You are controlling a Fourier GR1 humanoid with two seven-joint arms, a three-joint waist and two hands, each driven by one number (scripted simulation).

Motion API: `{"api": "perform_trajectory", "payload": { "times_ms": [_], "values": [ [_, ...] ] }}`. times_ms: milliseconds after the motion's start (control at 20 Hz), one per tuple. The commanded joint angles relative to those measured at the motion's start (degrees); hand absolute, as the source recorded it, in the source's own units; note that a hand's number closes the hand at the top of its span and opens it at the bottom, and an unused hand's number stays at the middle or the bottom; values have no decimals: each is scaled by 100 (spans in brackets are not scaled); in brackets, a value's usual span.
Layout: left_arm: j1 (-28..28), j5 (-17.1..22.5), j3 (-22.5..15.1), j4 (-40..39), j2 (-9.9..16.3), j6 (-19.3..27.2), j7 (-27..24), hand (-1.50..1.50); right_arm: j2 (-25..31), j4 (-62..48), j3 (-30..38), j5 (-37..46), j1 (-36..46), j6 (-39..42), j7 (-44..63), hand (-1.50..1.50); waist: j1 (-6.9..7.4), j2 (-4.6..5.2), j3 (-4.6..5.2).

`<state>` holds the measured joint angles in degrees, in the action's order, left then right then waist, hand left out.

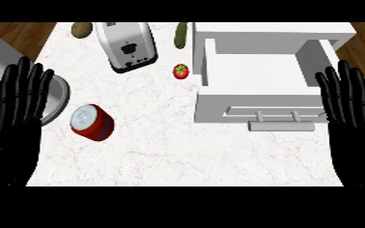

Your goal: Pick up the can, place it into the drawer and close the drawer

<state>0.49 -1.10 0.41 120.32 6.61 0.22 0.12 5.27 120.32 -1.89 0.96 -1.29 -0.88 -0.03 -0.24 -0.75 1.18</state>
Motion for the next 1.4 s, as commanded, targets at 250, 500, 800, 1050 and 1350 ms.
{"api": "perform_trajectory", "payload": {
  "times_ms": [250, 500, 800, 1050, 1350],
  "values": [
    [-361, 2578, -698, -378, 908, -2946, -384, -150, -76, -82, -208, -137, 100, 141, -8, -150, -211, 151, -65],
    [53, 3331, 101, -1443, 2489, -4416, -19, -150, -171, -333, 426, -23, -522, -482, 790, -150, -112, 130, -99],
    [-204, 4409, 1116, -3183, 3754, -6331, -578, -150, 262, -35, 989, -548, -768, -116, 989, -150, -70, 93, -110],
    [-789, 4882, 1428, -4325, 4429, -7066, -482, -150, 151, 355, 1028, -750, -1349, 57, 851, -150, -66, 81, -114],
    [-1014, 5414, 1132, -4866, 4570, -7123, -43, -150, 559, 164, 1793, -1483, -1387, 538, 865, -150, -38, 77, -118]
  ]
}}
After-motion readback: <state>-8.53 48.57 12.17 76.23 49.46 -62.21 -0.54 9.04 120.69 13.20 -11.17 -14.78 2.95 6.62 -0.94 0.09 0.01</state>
